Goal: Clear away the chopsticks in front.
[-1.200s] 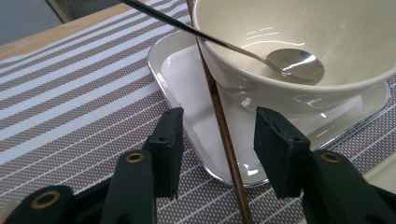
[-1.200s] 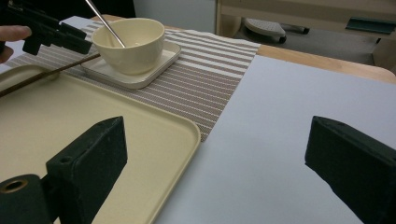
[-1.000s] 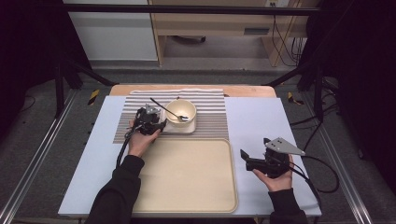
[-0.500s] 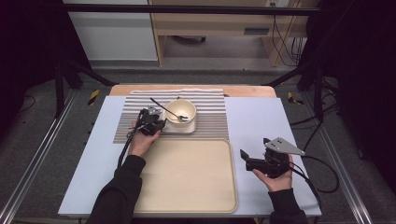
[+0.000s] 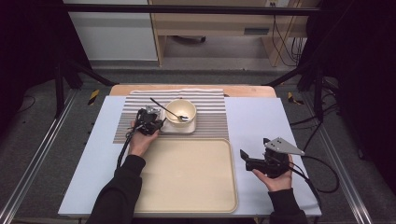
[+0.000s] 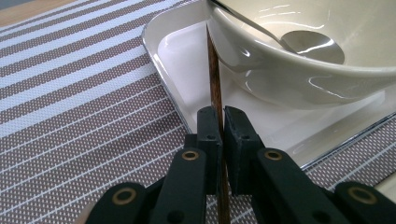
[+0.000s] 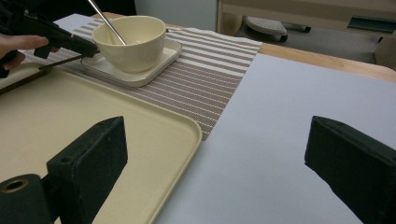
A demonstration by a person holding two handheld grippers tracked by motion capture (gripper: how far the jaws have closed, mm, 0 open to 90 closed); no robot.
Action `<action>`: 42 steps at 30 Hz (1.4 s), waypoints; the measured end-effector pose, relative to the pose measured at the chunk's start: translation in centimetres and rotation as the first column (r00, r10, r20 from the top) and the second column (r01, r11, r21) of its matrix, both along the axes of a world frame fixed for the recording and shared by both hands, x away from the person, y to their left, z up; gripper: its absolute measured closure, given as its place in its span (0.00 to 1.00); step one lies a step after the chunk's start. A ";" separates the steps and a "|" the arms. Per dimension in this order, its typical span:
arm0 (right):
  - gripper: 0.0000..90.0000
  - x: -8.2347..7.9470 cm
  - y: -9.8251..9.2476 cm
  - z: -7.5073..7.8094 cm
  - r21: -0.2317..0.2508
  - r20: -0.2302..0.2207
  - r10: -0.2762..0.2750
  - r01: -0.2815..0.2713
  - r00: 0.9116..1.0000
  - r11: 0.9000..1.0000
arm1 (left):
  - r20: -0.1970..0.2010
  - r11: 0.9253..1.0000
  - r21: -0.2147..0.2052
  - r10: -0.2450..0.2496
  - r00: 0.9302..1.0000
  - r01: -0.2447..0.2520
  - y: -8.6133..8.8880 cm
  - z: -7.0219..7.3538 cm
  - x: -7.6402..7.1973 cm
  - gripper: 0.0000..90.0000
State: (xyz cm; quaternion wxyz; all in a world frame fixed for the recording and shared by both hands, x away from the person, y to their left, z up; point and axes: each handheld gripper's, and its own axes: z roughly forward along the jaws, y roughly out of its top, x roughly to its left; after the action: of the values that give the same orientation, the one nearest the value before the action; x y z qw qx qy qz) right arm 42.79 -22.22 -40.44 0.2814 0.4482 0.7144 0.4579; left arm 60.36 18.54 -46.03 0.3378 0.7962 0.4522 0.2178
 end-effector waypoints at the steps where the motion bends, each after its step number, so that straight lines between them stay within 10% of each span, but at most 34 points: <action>1: 0.07 0.0 0.0 0.0 0.000 0.000 0.000 0.000 1.000 1.000 | 0.002 1.000 -0.001 -0.001 1.000 0.001 0.0 0.0 0.0 0.94; 42: 0.07 -0.1 0.1 0.0 -0.007 0.002 -0.002 0.002 1.000 1.000 | 0.071 0.994 -0.052 0.099 0.993 -0.095 7.0 3.3 -7.3 0.94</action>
State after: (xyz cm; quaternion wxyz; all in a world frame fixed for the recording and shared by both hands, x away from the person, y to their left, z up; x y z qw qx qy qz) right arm 42.71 -22.13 -40.48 0.2841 0.4472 0.7153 0.4556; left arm 53.03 25.58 -42.70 0.3625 0.7564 0.4826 0.2522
